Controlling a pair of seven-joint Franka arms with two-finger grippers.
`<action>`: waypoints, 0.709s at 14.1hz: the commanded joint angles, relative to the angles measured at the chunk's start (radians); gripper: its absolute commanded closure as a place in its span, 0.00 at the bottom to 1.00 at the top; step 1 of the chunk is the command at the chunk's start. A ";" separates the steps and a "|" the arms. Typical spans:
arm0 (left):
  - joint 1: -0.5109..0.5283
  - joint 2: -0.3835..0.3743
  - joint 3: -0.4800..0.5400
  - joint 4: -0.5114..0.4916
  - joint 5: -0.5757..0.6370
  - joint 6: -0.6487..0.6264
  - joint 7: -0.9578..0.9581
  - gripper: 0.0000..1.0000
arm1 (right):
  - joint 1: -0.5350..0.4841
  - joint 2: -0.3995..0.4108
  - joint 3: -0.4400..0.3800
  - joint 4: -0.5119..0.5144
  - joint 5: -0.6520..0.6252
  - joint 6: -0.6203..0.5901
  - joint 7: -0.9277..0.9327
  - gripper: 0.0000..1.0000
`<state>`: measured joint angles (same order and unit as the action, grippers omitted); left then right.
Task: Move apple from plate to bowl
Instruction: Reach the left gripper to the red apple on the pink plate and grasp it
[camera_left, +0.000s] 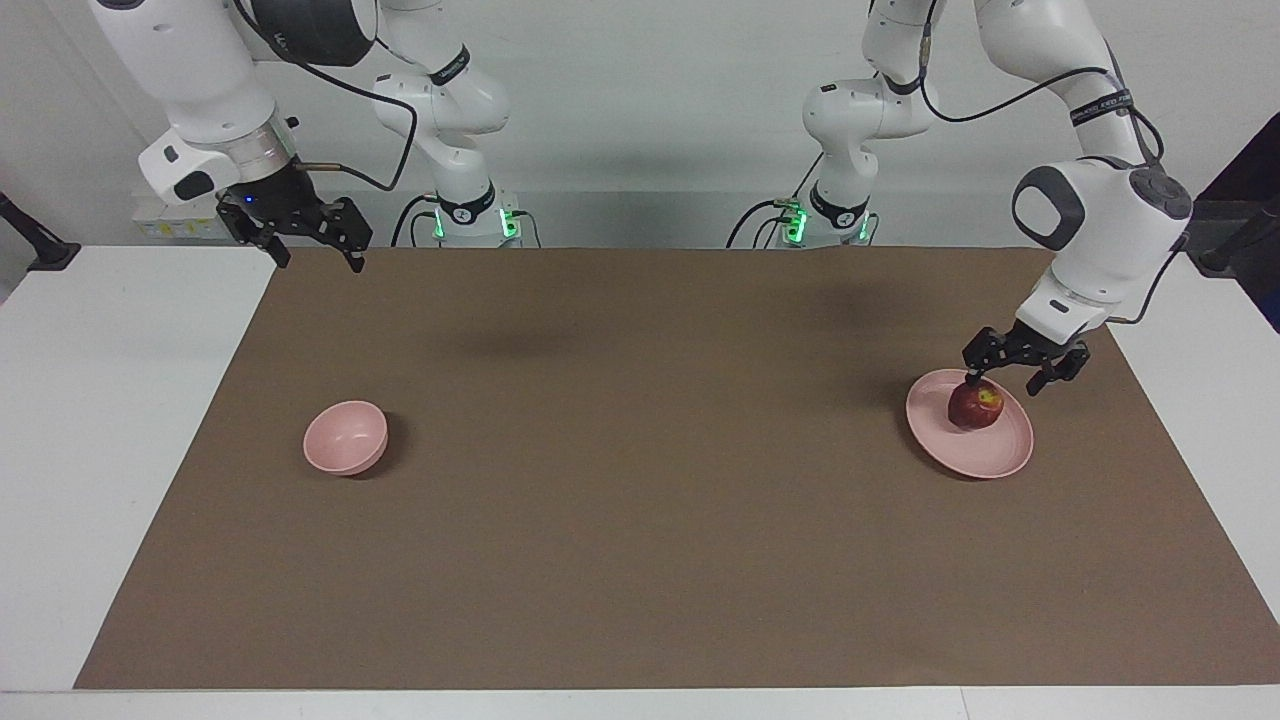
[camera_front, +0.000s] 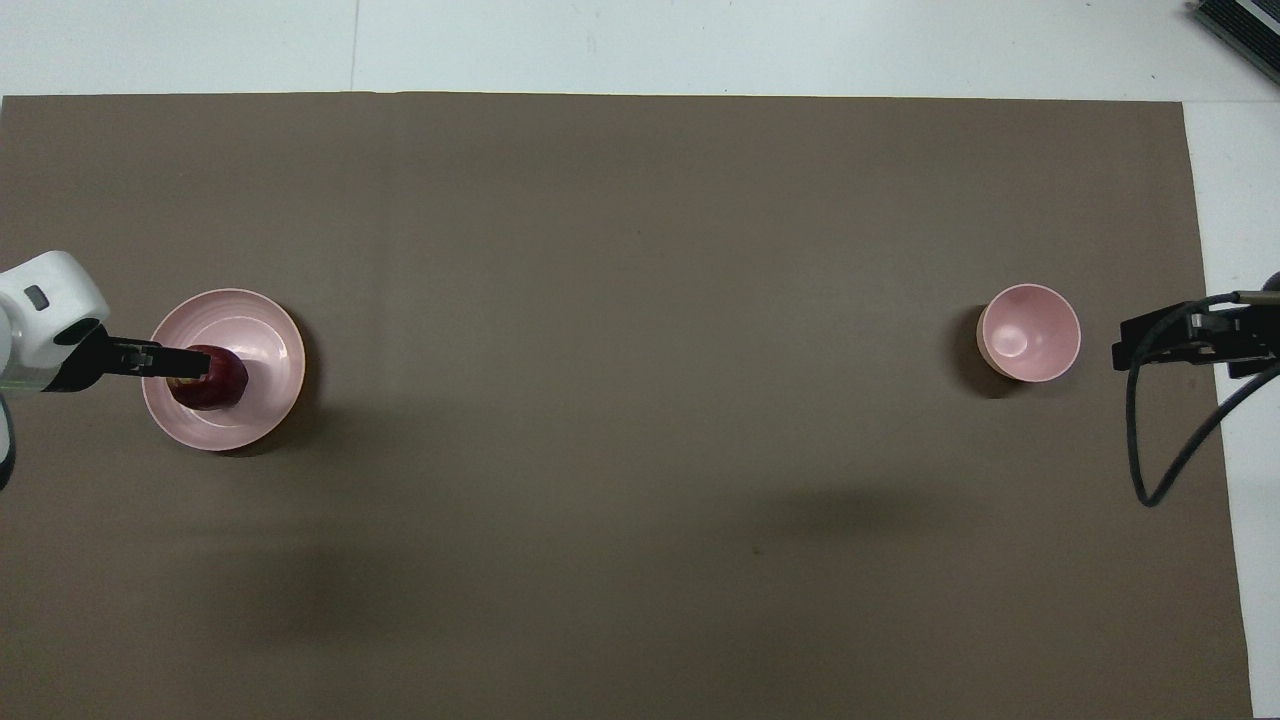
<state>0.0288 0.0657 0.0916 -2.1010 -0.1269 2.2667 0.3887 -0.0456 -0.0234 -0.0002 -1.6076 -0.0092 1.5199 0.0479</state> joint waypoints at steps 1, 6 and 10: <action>0.014 0.026 -0.007 -0.031 -0.020 0.086 0.018 0.00 | -0.005 0.010 0.003 0.018 0.023 -0.012 0.010 0.00; 0.034 0.029 -0.007 -0.094 -0.020 0.169 0.009 0.00 | -0.005 0.011 0.005 0.020 0.025 -0.014 0.004 0.00; 0.020 0.043 -0.009 -0.123 -0.042 0.168 -0.007 0.05 | -0.002 0.010 0.012 0.017 0.023 -0.009 0.006 0.00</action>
<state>0.0485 0.1157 0.0883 -2.1817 -0.1417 2.4094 0.3854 -0.0433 -0.0233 0.0073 -1.6076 -0.0092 1.5199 0.0479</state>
